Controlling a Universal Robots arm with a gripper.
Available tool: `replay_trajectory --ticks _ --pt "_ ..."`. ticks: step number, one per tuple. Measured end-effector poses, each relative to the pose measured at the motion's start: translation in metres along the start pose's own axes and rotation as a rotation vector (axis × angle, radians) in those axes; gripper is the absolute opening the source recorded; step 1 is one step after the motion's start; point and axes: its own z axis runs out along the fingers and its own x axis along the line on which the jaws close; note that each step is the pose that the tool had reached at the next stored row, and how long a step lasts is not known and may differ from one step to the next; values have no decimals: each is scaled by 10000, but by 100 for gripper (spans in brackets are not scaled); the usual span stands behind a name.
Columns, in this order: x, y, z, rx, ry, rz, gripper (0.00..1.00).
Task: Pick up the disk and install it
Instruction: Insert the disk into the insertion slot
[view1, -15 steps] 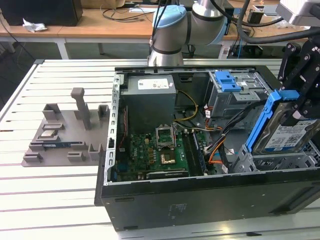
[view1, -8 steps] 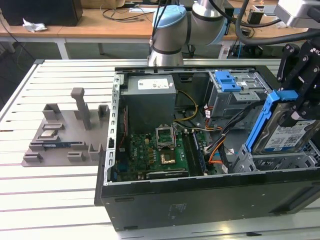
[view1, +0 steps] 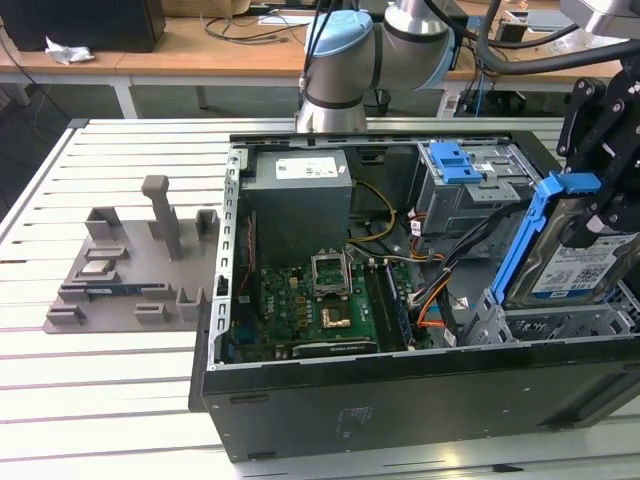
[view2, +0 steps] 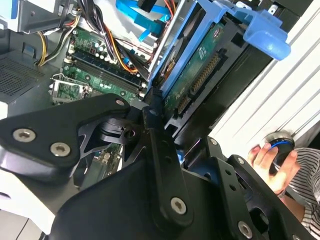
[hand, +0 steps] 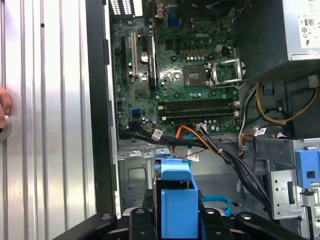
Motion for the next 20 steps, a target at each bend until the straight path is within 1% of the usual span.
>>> replay_trajectory --ticks 1,3,8,10,13,16,20 --pt "0 -10 0 -29 3 2 37" --pt "-1 -27 2 -57 2 2 37" --pt "-3 -86 45 -216 11 5 37" --pt "-2 -101 104 -301 17 7 37" --pt "-1 -109 154 -365 20 9 37" --pt "0 -123 230 -452 21 10 37" --pt "1 -130 291 -487 24 11 37"
